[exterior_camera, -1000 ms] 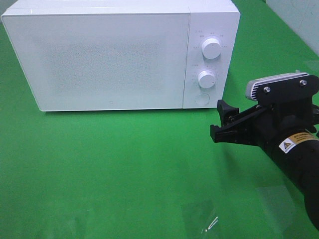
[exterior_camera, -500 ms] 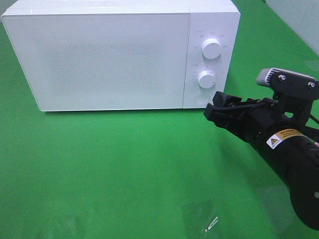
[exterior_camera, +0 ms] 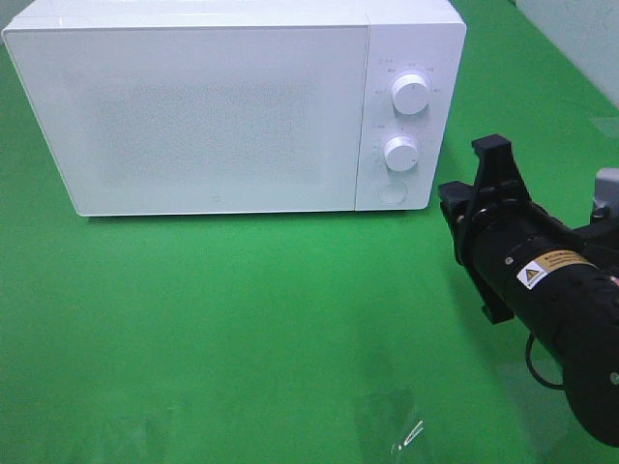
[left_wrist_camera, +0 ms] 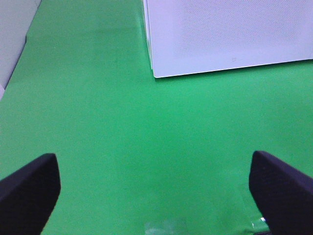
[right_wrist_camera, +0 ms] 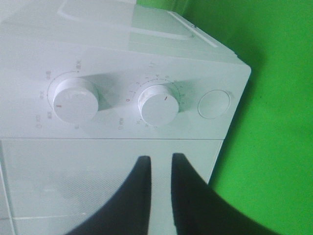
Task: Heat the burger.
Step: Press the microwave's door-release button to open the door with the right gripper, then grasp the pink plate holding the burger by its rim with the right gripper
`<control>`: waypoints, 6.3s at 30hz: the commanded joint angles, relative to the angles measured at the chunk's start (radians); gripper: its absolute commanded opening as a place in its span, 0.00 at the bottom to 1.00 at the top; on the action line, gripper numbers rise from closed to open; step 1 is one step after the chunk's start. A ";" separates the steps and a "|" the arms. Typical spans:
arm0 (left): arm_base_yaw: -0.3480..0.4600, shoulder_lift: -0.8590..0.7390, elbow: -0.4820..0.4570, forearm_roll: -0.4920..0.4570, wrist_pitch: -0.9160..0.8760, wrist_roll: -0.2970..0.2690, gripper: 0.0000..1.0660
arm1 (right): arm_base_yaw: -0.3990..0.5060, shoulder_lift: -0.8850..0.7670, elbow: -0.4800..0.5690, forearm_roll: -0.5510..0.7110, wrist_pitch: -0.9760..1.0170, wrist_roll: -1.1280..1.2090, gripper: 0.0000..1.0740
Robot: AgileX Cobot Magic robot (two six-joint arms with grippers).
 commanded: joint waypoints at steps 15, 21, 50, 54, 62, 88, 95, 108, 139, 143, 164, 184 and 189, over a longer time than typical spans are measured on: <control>-0.003 -0.005 0.002 -0.002 0.007 -0.002 0.92 | -0.001 -0.004 -0.008 0.035 0.097 0.183 0.00; -0.003 -0.005 0.002 -0.002 0.007 -0.002 0.92 | -0.010 0.026 -0.021 0.047 0.100 0.160 0.00; -0.003 -0.005 0.002 -0.002 0.007 -0.002 0.92 | -0.153 0.338 -0.385 -0.094 0.253 0.184 0.00; -0.003 -0.005 0.002 -0.002 0.007 -0.002 0.92 | -0.165 0.363 -0.416 -0.092 0.258 0.183 0.00; -0.003 -0.005 0.002 -0.002 0.007 -0.002 0.92 | -0.199 0.413 -0.504 -0.089 0.280 0.177 0.00; -0.003 -0.005 0.002 -0.002 0.007 -0.002 0.92 | -0.243 0.400 -0.566 -0.085 0.108 0.135 0.00; -0.003 -0.005 0.002 -0.002 0.007 -0.002 0.92 | -0.243 0.400 -0.566 -0.047 0.016 0.160 0.00; -0.003 -0.005 0.002 -0.002 0.007 -0.002 0.92 | -0.246 0.464 -0.643 0.016 -0.158 0.179 0.00; -0.003 -0.005 0.002 -0.002 0.007 -0.002 0.92 | -0.194 0.448 -0.601 -0.029 -0.051 0.189 0.00; -0.003 -0.005 0.002 -0.002 0.007 -0.002 0.92 | -0.172 0.422 -0.561 -0.032 0.027 0.193 0.00; -0.003 -0.005 0.002 -0.002 0.007 -0.002 0.92 | -0.173 0.253 -0.343 -0.162 0.209 0.178 0.02; -0.003 -0.005 0.002 -0.002 0.007 -0.002 0.92 | -0.173 0.061 -0.271 -0.376 0.555 -0.145 0.05; -0.003 -0.005 0.002 -0.002 0.007 -0.002 0.92 | -0.173 0.012 -0.272 -0.374 0.674 -0.362 0.06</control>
